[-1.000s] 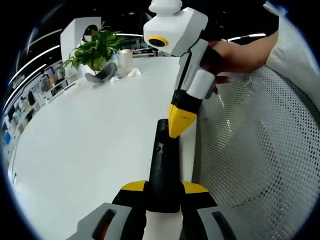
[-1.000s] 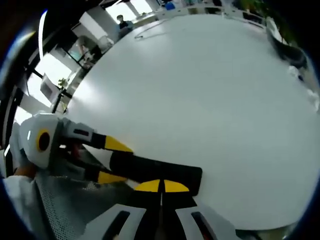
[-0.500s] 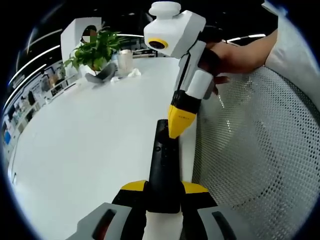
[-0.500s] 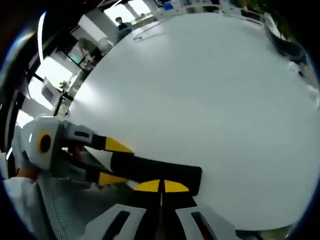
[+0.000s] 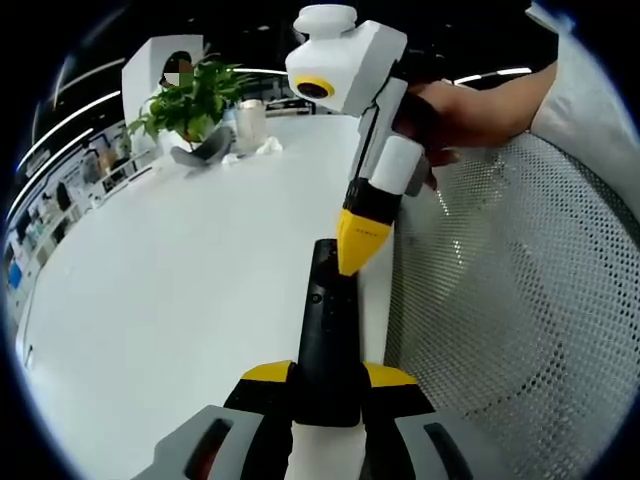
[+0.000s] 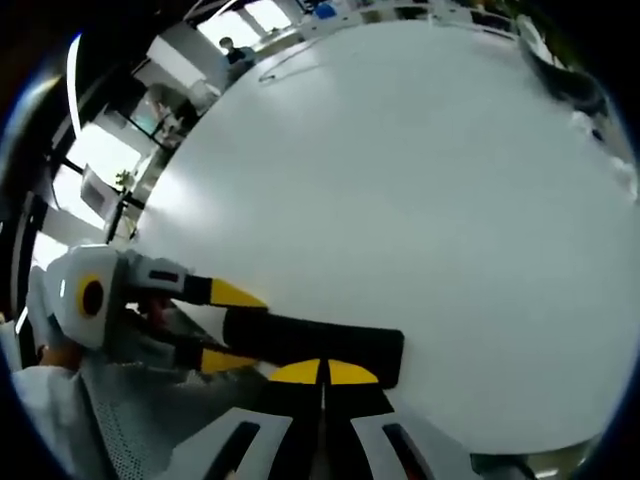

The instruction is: Press the specified remote control buttons in sequence, fully releasing each button before pressing the next.

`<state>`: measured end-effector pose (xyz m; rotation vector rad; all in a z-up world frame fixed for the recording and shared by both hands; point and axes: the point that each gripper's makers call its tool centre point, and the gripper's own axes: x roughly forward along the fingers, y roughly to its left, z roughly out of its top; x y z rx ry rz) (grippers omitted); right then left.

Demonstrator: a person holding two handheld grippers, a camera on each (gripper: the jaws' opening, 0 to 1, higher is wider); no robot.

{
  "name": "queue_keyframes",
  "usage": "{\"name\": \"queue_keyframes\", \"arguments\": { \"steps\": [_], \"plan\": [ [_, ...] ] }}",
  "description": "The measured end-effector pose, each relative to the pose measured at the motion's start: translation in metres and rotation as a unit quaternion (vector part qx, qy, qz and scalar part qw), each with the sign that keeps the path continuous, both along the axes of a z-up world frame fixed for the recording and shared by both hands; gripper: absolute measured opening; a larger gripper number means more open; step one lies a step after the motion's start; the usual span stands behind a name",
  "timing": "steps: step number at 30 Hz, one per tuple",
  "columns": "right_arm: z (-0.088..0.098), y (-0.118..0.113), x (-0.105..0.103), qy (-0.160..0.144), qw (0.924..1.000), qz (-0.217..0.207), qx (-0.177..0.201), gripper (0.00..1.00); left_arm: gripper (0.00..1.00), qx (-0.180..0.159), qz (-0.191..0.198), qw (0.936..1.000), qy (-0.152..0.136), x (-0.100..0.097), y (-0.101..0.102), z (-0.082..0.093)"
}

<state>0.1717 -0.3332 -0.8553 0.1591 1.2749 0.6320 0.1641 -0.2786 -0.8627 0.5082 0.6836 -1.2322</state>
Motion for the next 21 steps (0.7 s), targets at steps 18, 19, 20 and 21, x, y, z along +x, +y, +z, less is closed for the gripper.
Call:
{"name": "queue_keyframes", "arguments": {
  "steps": [18, 19, 20, 21],
  "plan": [
    [0.004, 0.002, 0.012, -0.057, 0.9981, 0.018, -0.014, 0.0, 0.25, 0.0, -0.001, 1.0, -0.001, 0.001, 0.001, 0.0],
    [0.004, 0.003, 0.012, -0.055, 0.9983, 0.018, -0.012, 0.0, 0.25, 0.0, -0.001, 1.0, -0.001, 0.0, 0.001, 0.0],
    [0.004, 0.004, 0.011, -0.052, 0.9984, 0.018, -0.009, 0.0, 0.25, 0.0, -0.001, 1.0, -0.001, 0.0, 0.001, 0.0],
    [0.004, 0.004, 0.01, -0.051, 0.9985, 0.019, -0.009, 0.0, 0.25, -0.001, 0.0, 1.0, -0.001, 0.0, 0.001, 0.0]
  ]
}}
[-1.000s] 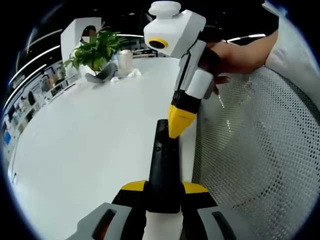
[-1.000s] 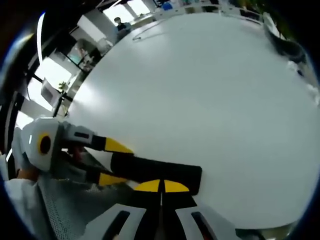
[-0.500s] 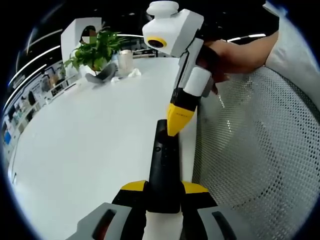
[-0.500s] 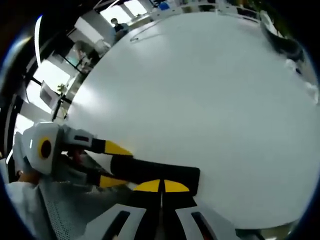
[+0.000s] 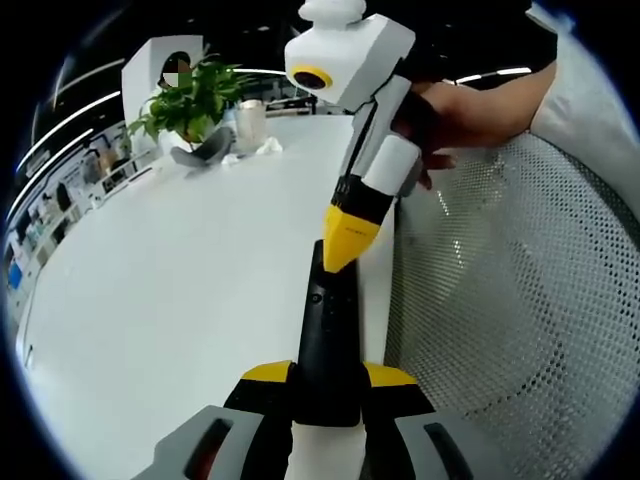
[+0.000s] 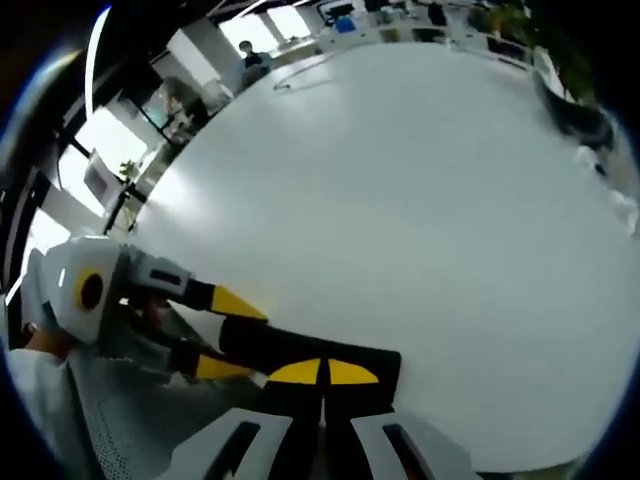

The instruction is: Press the specified remote control buttons in sequence, fully releasing each button before pressing the next.

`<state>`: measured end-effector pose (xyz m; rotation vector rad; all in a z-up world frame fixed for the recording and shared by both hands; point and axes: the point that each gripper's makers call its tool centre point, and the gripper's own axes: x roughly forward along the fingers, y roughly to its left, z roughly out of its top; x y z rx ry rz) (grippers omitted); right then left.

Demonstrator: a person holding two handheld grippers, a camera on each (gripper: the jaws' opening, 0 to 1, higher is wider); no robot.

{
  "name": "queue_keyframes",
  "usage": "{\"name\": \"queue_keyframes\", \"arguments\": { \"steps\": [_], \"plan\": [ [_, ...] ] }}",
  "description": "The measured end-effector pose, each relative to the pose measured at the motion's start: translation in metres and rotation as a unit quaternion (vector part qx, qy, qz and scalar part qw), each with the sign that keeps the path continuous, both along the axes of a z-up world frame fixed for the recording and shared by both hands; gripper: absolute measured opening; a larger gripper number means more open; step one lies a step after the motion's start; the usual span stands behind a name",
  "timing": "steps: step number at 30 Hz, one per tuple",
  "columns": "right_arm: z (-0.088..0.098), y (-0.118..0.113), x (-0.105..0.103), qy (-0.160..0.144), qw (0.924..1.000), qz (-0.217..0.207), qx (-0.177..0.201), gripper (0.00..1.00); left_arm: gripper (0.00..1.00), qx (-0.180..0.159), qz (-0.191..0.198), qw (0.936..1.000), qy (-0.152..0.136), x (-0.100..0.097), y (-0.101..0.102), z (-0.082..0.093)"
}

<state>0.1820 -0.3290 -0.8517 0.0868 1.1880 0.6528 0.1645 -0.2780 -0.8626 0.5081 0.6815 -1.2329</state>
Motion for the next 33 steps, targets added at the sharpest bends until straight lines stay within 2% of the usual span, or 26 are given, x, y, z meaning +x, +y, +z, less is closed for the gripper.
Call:
{"name": "queue_keyframes", "arguments": {
  "steps": [3, 9, 20, 27, 33],
  "plan": [
    [-0.0039, -0.0002, -0.0016, 0.002, 0.9999, 0.007, -0.01, 0.0, 0.25, 0.0, 0.0, 1.0, 0.0, 0.0, 0.0, -0.0001],
    [-0.0039, 0.0006, -0.0029, -0.024, 0.9988, 0.032, -0.03, 0.0, 0.25, -0.001, 0.001, 1.0, 0.0, -0.0001, 0.0, -0.0002],
    [-0.0045, -0.0006, -0.002, -0.036, 0.9978, 0.045, -0.032, 0.0, 0.25, -0.002, 0.001, 1.0, 0.0, -0.0004, -0.0004, -0.0004],
    [-0.0039, 0.001, -0.003, -0.057, 0.9949, 0.068, -0.047, 0.0, 0.25, -0.002, 0.0, 1.0, -0.001, -0.0006, -0.0006, -0.0001],
    [-0.0042, -0.0004, -0.0016, -0.052, 0.9961, 0.061, -0.039, 0.0, 0.25, -0.002, 0.0, 1.0, -0.001, -0.0005, -0.0005, -0.0001]
  ]
}}
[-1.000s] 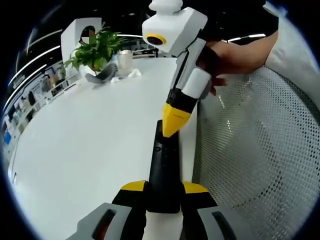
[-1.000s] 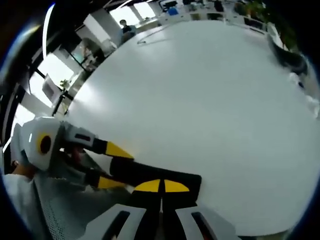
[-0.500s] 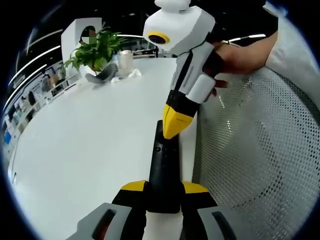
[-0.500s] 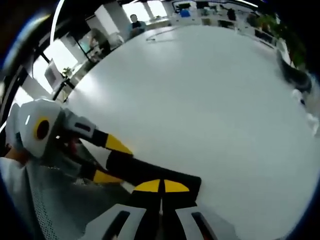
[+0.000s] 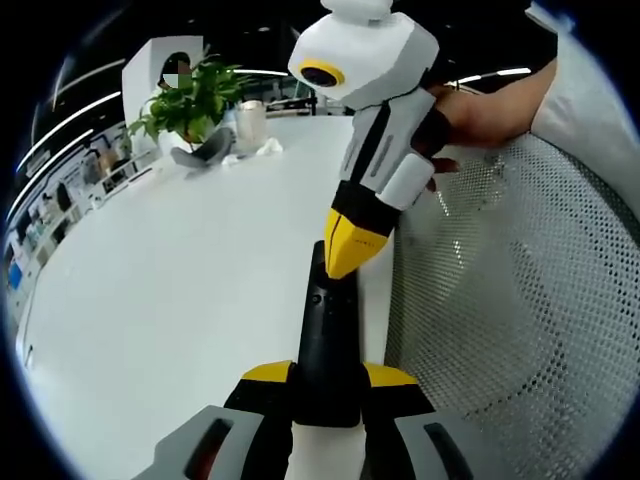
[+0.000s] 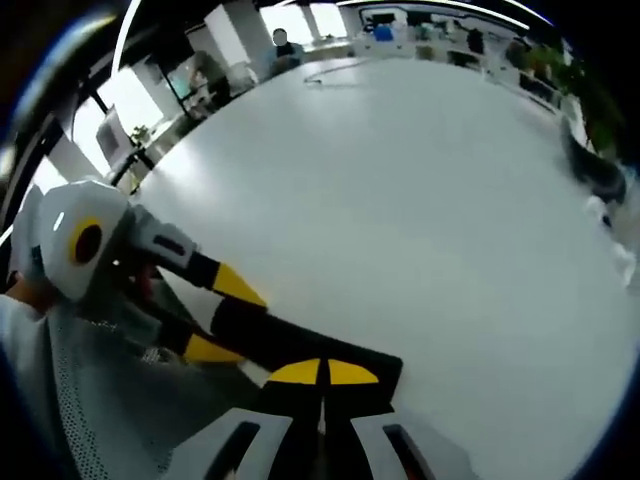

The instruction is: Press the specified remote control buttons in sequence, fully releasing each button before pressing the next.

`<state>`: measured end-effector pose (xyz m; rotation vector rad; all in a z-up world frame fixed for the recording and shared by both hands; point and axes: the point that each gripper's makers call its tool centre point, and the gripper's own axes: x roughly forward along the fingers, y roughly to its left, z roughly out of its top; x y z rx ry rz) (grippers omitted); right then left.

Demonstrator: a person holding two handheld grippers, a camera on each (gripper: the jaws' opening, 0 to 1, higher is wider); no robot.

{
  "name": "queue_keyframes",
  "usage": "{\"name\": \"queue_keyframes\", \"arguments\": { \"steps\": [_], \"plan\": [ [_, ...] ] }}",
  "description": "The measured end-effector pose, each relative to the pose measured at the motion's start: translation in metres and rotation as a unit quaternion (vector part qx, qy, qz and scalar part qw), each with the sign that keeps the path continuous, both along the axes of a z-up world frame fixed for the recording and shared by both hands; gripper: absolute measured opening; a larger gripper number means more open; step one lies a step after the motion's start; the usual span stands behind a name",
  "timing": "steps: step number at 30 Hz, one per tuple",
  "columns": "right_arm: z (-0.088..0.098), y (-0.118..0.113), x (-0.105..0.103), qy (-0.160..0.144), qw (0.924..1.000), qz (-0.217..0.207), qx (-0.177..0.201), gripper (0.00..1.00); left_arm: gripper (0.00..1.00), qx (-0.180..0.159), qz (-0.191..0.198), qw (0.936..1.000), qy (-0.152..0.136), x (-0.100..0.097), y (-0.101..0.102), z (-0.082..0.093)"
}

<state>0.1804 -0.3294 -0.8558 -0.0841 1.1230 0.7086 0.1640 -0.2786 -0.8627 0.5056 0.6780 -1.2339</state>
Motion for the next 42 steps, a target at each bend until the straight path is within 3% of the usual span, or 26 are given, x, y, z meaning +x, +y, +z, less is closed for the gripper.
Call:
{"name": "queue_keyframes", "arguments": {
  "steps": [9, 15, 24, 32, 42],
  "plan": [
    [0.001, 0.002, -0.001, -0.011, 0.9998, 0.01, -0.015, 0.0, 0.25, 0.001, -0.001, 1.0, 0.0, 0.0, 0.0, 0.0],
    [0.001, 0.0, 0.001, 0.016, 0.9996, -0.021, 0.012, 0.0, 0.24, 0.001, -0.001, 1.0, 0.0, 0.0, 0.001, 0.0],
    [0.001, 0.0, 0.001, 0.023, 0.9992, -0.028, 0.014, 0.0, 0.24, 0.002, -0.003, 1.0, -0.002, 0.0, 0.0, 0.0],
    [0.001, 0.005, 0.0, 0.002, 1.0, 0.0, -0.008, 0.0, 0.24, 0.004, -0.004, 1.0, -0.001, -0.001, 0.0, 0.001],
    [0.002, 0.016, -0.003, -0.003, 0.9997, 0.024, 0.004, 0.0, 0.24, 0.003, -0.02, 0.9998, -0.001, -0.006, -0.004, 0.0]
  ]
}}
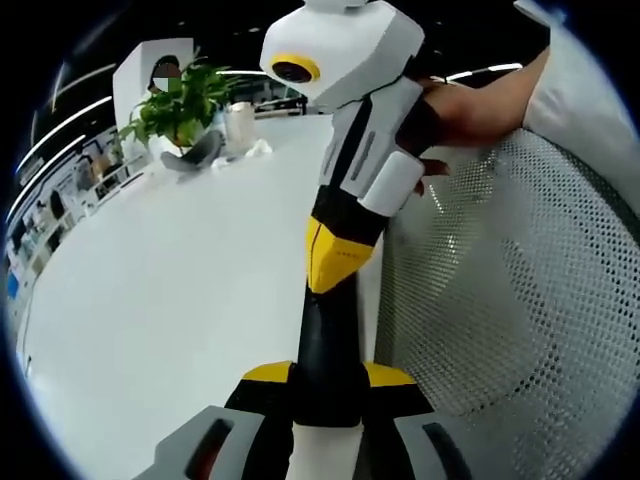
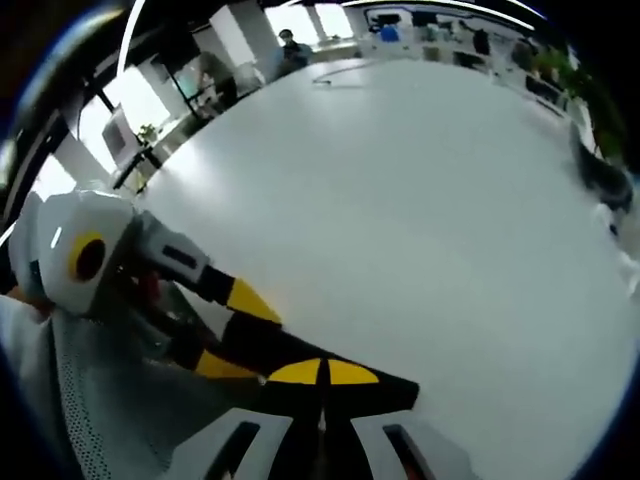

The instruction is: Press the specified remote control buttons in sequence, fully releasing each button before pressing the next.

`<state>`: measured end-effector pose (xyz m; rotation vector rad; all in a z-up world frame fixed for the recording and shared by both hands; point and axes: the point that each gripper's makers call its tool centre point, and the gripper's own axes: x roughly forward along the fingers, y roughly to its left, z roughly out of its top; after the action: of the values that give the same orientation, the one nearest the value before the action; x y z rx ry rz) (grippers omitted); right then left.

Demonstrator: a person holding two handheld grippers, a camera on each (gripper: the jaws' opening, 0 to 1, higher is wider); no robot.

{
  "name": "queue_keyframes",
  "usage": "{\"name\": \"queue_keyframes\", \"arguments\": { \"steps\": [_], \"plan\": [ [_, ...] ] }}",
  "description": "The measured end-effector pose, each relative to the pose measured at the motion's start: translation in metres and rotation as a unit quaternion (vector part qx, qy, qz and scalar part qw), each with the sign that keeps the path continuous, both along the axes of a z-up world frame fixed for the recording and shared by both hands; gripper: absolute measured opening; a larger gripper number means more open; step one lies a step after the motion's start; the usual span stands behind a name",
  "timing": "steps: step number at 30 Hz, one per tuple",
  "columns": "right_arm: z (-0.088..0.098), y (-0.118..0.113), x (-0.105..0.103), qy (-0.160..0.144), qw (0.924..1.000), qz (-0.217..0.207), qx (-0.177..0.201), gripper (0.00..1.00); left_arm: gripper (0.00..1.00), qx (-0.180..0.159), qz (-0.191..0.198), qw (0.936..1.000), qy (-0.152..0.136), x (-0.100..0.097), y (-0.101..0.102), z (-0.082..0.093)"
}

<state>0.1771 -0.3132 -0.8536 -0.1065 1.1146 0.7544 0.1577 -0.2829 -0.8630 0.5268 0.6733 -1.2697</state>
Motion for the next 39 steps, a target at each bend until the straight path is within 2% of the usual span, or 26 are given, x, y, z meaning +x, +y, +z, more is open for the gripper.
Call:
{"name": "queue_keyframes", "arguments": {
  "steps": [20, 25, 31, 39],
  "plan": [
    [-0.0008, 0.0054, -0.0006, -0.007, 0.9999, 0.01, 0.01, 0.0, 0.24, -0.001, -0.002, 1.0, -0.001, 0.0004, -0.001, -0.0006],
    [-0.0011, 0.0046, 0.0009, 0.005, 0.9998, 0.006, 0.016, 0.0, 0.24, -0.001, -0.002, 1.0, -0.001, 0.0, -0.0013, 0.0003],
    [-0.0017, 0.0055, 0.0013, 0.021, 0.9997, 0.004, 0.008, 0.0, 0.24, -0.003, 0.0, 1.0, 0.001, 0.0003, -0.0014, 0.0002],
    [-0.0037, 0.0063, 0.0027, 0.017, 0.9996, 0.014, -0.017, 0.0, 0.24, -0.003, 0.001, 1.0, -0.001, 0.0008, -0.0013, 0.0001]
  ]
}}
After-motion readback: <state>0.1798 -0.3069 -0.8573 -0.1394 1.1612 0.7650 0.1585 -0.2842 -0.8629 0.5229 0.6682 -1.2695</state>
